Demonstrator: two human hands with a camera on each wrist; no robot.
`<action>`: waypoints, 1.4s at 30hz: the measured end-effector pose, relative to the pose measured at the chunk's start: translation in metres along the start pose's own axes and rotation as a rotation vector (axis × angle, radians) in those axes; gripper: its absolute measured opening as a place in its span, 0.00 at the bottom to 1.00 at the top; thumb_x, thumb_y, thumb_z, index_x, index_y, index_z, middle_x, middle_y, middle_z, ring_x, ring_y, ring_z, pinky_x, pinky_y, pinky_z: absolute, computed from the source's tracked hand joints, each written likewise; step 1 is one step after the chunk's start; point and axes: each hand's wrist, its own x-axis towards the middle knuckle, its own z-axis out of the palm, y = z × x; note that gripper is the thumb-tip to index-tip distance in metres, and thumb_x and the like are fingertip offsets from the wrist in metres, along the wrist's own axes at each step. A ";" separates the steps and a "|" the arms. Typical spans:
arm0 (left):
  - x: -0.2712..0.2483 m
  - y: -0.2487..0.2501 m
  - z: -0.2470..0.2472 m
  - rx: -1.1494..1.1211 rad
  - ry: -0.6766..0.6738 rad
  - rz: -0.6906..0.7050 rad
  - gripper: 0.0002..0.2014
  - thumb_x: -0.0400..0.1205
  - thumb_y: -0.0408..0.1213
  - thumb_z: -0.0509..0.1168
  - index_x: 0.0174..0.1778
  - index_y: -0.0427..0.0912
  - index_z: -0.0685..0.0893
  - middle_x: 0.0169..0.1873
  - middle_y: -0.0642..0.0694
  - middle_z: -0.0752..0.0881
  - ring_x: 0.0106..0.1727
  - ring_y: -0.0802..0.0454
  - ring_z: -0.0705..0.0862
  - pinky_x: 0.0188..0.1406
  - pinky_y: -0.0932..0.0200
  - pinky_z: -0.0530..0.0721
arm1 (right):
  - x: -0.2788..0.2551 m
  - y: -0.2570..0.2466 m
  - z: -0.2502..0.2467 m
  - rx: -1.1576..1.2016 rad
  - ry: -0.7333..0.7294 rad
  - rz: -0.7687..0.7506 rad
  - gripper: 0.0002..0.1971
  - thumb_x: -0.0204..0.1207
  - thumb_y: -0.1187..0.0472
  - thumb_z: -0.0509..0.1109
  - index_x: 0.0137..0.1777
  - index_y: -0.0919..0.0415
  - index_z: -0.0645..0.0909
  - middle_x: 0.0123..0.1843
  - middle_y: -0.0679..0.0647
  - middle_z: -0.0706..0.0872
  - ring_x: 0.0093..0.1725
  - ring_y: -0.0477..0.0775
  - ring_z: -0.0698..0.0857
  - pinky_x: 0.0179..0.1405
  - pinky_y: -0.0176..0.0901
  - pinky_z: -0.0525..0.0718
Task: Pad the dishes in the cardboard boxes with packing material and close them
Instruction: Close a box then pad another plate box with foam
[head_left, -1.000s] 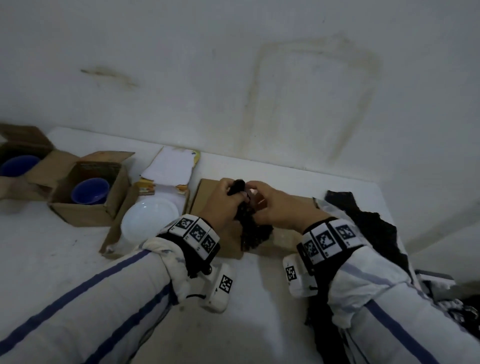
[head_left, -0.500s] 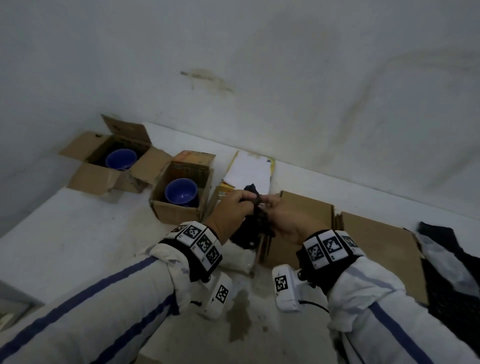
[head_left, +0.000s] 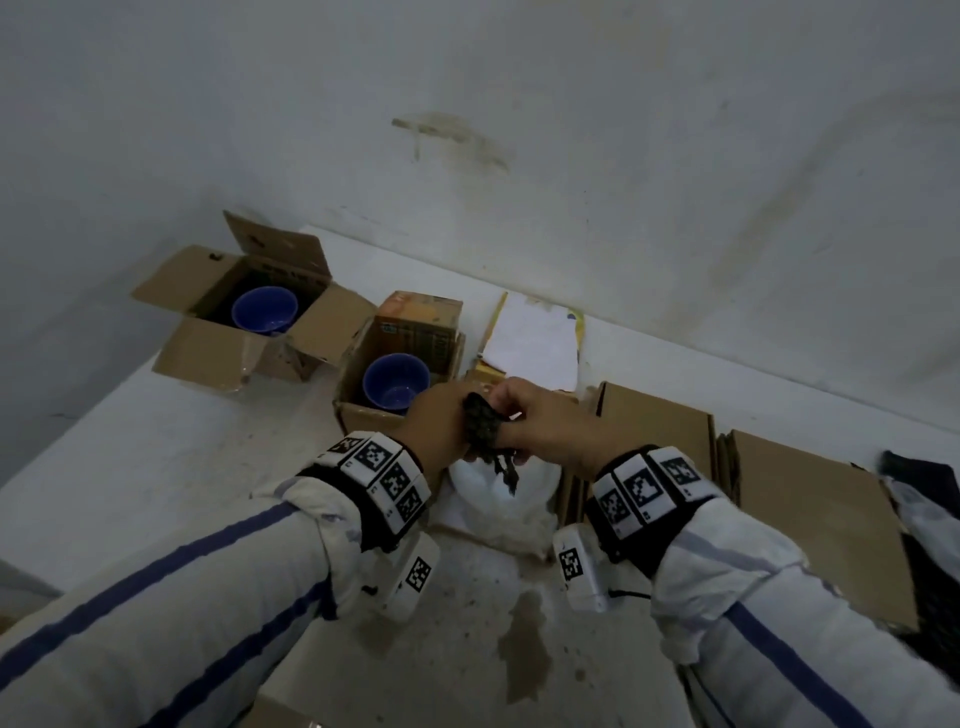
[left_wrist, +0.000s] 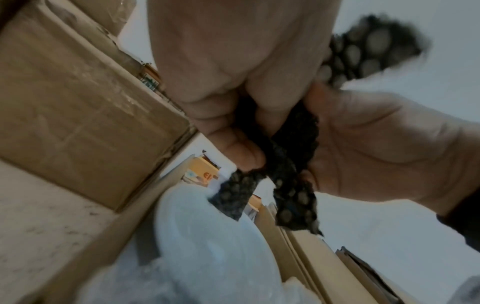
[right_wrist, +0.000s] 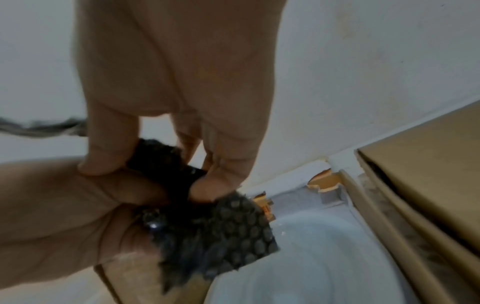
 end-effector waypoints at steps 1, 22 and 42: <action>0.000 -0.002 -0.001 0.032 0.012 -0.012 0.21 0.79 0.23 0.62 0.33 0.57 0.67 0.37 0.53 0.75 0.39 0.58 0.74 0.30 0.73 0.72 | 0.001 -0.002 0.003 -0.073 0.032 -0.021 0.08 0.74 0.65 0.72 0.45 0.57 0.74 0.44 0.53 0.80 0.37 0.49 0.82 0.32 0.38 0.84; -0.028 -0.054 0.013 0.407 -0.195 0.113 0.07 0.78 0.27 0.62 0.44 0.45 0.79 0.43 0.47 0.80 0.44 0.49 0.79 0.38 0.65 0.73 | 0.006 0.019 0.041 -0.692 -0.296 0.251 0.23 0.71 0.61 0.74 0.67 0.57 0.74 0.61 0.56 0.80 0.58 0.55 0.79 0.48 0.40 0.75; -0.027 -0.044 0.029 0.818 -0.330 0.143 0.08 0.83 0.31 0.60 0.54 0.35 0.81 0.55 0.39 0.80 0.55 0.42 0.82 0.51 0.53 0.80 | -0.015 0.026 0.034 -1.088 -0.407 0.130 0.16 0.76 0.71 0.64 0.64 0.67 0.76 0.52 0.61 0.77 0.42 0.53 0.74 0.30 0.39 0.70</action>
